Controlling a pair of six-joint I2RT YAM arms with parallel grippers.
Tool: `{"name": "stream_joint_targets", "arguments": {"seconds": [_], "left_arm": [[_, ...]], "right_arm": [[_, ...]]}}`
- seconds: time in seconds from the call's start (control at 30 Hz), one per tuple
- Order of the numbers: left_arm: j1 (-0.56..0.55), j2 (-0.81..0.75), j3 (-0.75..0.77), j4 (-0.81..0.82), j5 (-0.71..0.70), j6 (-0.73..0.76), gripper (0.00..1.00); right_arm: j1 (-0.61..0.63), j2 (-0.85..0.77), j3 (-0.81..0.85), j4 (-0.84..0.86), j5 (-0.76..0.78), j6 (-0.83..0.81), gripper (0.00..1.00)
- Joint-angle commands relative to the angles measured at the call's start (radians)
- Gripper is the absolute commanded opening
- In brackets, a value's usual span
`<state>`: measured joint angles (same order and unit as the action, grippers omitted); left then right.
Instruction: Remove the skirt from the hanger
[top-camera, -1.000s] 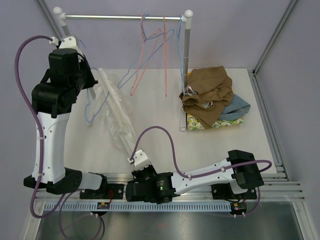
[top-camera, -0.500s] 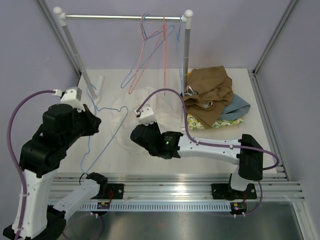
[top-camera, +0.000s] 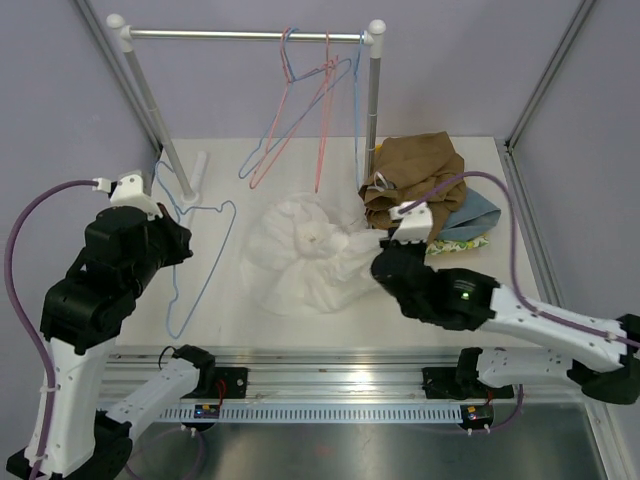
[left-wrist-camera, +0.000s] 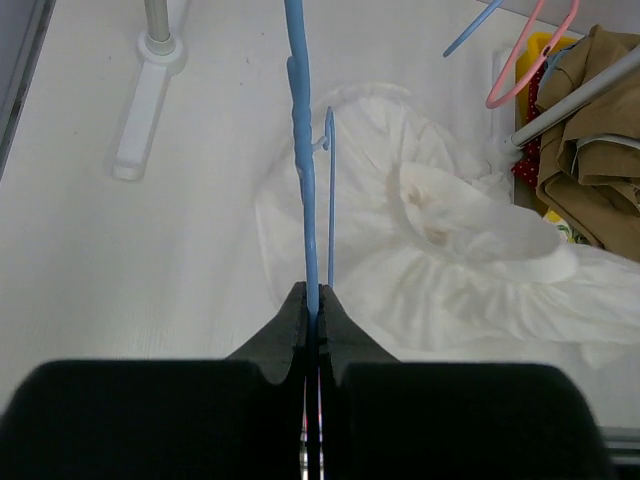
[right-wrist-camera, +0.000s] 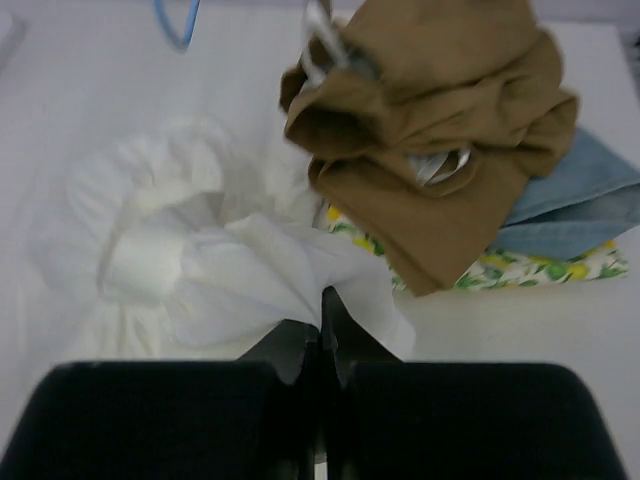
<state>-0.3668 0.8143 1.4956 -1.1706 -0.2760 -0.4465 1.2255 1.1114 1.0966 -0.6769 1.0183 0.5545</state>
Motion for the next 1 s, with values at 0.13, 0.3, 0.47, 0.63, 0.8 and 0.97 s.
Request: {"name": "stream_joint_targets", "arguments": {"seconds": [0.13, 0.3, 0.47, 0.63, 0.8, 0.97], "left_arm": [[-0.003, 0.051, -0.038, 0.186, -0.049, 0.014, 0.0], [-0.001, 0.104, -0.015, 0.232, -0.062, 0.049, 0.0], [-0.001, 0.173, 0.041, 0.252, -0.052, 0.094, 0.0], [-0.001, 0.236, 0.15, 0.239, -0.083, 0.137, 0.0], [-0.001, 0.287, 0.25, 0.233, -0.103, 0.169, 0.0], [0.0, 0.379, 0.342, 0.284, -0.091, 0.229, 0.0]], "right_arm": [[-0.087, -0.138, 0.279, 0.315, 0.152, -0.661, 0.0], [-0.424, 0.077, 0.529, 0.335, -0.084, -0.8, 0.0], [-0.742, 0.266, 0.854, 0.246, -0.383, -0.625, 0.0], [-0.875, 0.533, 1.222, 0.206, -0.457, -0.575, 0.0], [-0.937, 0.711, 1.421, 0.109, -0.53, -0.498, 0.0], [-0.939, 0.52, 0.839, 0.364, -0.537, -0.394, 0.0]]}}
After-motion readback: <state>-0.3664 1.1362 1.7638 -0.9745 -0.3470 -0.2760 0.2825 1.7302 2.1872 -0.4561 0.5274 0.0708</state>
